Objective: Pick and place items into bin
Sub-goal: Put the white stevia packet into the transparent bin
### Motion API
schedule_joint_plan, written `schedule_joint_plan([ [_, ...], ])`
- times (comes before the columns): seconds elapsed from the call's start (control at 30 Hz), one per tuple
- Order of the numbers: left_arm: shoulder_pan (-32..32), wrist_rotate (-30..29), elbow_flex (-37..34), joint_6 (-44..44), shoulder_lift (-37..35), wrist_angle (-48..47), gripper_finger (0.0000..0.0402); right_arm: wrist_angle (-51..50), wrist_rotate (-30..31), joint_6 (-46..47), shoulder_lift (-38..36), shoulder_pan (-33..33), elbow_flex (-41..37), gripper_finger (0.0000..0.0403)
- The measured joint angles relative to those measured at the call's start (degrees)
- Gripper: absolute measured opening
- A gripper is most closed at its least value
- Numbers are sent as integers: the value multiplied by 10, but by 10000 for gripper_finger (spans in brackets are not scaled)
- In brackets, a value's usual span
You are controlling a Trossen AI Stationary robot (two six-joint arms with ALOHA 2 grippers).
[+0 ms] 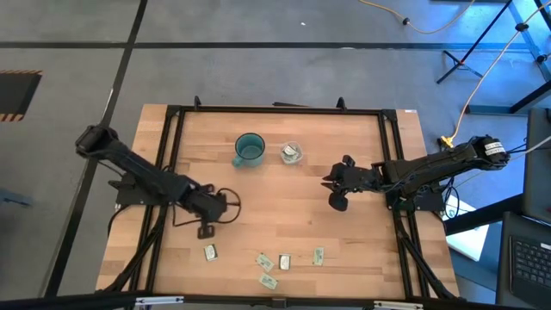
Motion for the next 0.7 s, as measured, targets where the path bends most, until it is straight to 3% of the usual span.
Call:
schedule_joint_plan([
  [0.33,137,10,112,274,3,207,4,11,0,-27,0,0,0,92],
  [0.7,310,29,246,407,144,209,4,19,0,-43,0,0,0,92],
])
